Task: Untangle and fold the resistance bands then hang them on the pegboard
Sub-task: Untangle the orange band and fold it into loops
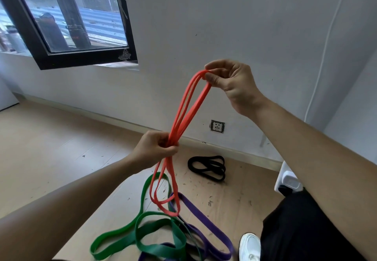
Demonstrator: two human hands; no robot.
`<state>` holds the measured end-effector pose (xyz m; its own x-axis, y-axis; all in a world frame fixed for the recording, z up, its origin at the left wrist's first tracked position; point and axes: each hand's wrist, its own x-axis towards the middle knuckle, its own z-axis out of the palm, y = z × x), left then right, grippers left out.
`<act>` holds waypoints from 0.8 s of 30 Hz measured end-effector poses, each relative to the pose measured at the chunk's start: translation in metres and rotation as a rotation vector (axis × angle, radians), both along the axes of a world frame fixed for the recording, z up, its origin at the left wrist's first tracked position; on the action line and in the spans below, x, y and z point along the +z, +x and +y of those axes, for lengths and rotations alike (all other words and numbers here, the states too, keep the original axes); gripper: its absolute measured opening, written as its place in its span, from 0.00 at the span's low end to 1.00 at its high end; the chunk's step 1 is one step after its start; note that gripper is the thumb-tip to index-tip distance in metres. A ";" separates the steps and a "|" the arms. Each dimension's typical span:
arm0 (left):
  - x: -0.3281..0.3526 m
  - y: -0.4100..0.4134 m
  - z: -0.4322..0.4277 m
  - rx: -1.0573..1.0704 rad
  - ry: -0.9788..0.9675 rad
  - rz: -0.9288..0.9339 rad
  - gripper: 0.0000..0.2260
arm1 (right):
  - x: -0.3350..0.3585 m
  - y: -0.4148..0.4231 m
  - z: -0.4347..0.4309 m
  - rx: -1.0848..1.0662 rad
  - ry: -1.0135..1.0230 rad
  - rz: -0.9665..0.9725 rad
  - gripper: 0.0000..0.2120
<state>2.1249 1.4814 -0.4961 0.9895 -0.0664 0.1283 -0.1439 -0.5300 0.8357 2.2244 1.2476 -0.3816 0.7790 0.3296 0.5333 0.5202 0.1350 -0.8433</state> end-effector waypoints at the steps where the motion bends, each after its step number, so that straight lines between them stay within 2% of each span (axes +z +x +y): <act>1: 0.001 -0.001 -0.002 -0.005 -0.008 0.004 0.07 | 0.001 -0.001 0.000 0.009 0.019 0.017 0.11; 8: 0.002 -0.002 -0.009 -0.033 -0.102 0.070 0.06 | 0.004 0.001 -0.006 0.019 0.089 0.122 0.14; 12: 0.004 -0.004 -0.009 -0.053 -0.123 0.086 0.05 | -0.002 0.009 -0.012 -0.038 0.092 0.141 0.07; 15: 0.006 -0.005 -0.006 -0.096 -0.151 0.137 0.06 | -0.010 0.018 -0.020 -0.066 0.090 0.183 0.07; 21: 0.011 0.001 0.013 -0.058 -0.002 0.103 0.06 | -0.032 0.040 -0.041 -0.086 0.091 0.312 0.08; 24: 0.017 0.002 0.026 -0.010 -0.059 0.102 0.06 | -0.048 0.046 -0.051 -0.052 -0.027 0.361 0.10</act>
